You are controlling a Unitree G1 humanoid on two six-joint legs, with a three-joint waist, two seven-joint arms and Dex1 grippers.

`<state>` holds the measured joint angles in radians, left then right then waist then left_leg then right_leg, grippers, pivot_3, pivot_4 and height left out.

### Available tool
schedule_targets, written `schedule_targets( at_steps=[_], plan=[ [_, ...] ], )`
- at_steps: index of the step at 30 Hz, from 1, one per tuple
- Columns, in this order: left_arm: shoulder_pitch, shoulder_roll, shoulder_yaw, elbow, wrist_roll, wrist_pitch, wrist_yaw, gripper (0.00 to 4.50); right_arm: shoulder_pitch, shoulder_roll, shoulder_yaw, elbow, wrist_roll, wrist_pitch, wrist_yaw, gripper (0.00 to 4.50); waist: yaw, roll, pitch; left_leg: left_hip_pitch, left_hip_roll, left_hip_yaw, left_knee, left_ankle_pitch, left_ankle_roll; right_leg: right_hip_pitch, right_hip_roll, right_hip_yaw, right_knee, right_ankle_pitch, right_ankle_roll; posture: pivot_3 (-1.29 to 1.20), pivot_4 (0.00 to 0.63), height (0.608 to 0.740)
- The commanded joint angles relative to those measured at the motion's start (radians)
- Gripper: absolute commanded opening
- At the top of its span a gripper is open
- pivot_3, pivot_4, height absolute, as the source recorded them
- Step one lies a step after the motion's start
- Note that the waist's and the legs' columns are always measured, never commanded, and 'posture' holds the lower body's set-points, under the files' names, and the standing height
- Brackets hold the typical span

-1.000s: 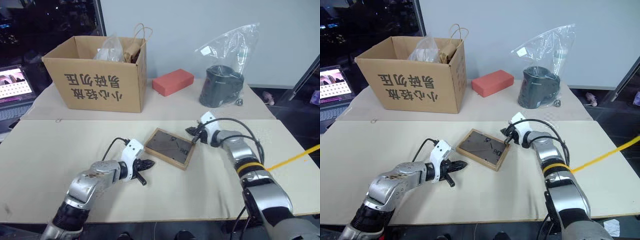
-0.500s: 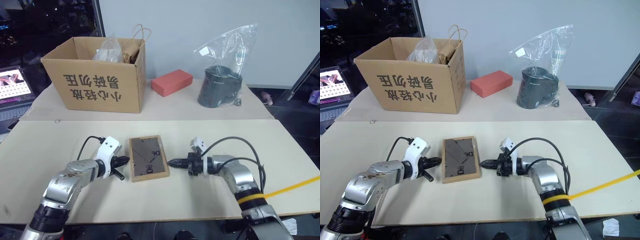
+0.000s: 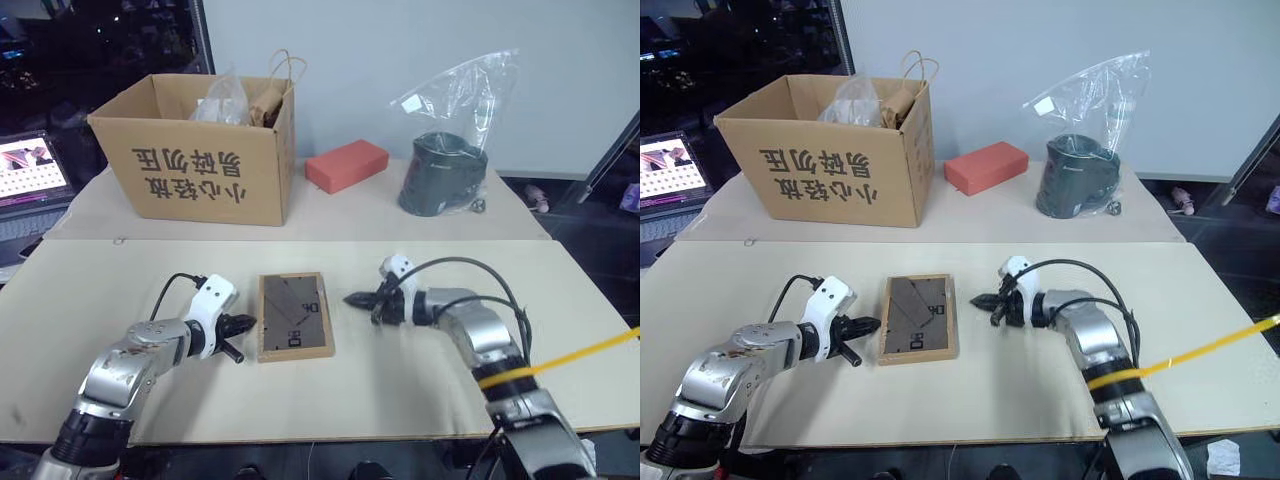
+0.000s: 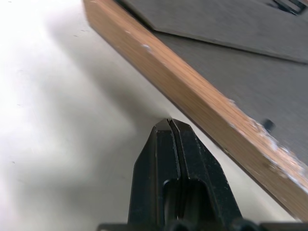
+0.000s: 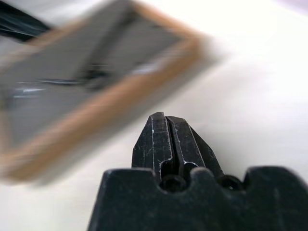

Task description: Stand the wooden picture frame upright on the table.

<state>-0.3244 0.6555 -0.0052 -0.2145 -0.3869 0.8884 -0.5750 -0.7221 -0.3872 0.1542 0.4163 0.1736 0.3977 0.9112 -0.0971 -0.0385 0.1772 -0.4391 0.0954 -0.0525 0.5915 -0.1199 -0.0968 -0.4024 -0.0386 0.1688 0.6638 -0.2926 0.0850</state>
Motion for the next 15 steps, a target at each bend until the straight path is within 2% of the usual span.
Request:
schedule_targets(
  at_steps=[1,5,10,15],
  plan=[
    [-0.036,-0.025,0.000,0.029,0.032,-0.020,0.034,0.05,-0.029,0.029,0.049,0.051,-0.033,-0.064,0.041,0.00,0.000,0.000,0.000,0.000,0.000,0.000,0.000,0.000,0.000,0.000,0.000,0.000,0.000,0.000,0.000,0.00,0.150,0.738],
    [-0.052,-0.077,-0.009,0.020,0.039,-0.009,0.062,0.05,0.006,0.074,0.087,-0.062,0.003,0.005,0.103,0.00,0.002,0.000,0.000,-0.002,0.000,0.000,-0.001,0.000,0.000,-0.001,0.000,0.000,0.000,0.003,-0.005,0.00,0.150,0.738],
    [-0.014,-0.111,-0.038,-0.035,0.030,0.022,0.064,0.05,0.100,0.057,0.135,-0.252,0.020,0.109,0.150,0.00,0.006,0.000,0.000,-0.002,0.000,-0.001,-0.001,0.000,0.000,-0.001,0.000,-0.001,0.000,0.003,-0.005,0.00,0.150,0.738],
    [0.025,-0.104,-0.024,-0.080,0.017,0.067,0.062,0.05,0.109,0.029,0.114,-0.231,-0.019,0.095,0.098,0.00,0.005,0.000,0.000,-0.002,0.000,-0.001,0.000,0.000,0.000,0.000,0.000,-0.001,0.000,0.002,-0.003,0.00,0.150,0.738]
  ],
)
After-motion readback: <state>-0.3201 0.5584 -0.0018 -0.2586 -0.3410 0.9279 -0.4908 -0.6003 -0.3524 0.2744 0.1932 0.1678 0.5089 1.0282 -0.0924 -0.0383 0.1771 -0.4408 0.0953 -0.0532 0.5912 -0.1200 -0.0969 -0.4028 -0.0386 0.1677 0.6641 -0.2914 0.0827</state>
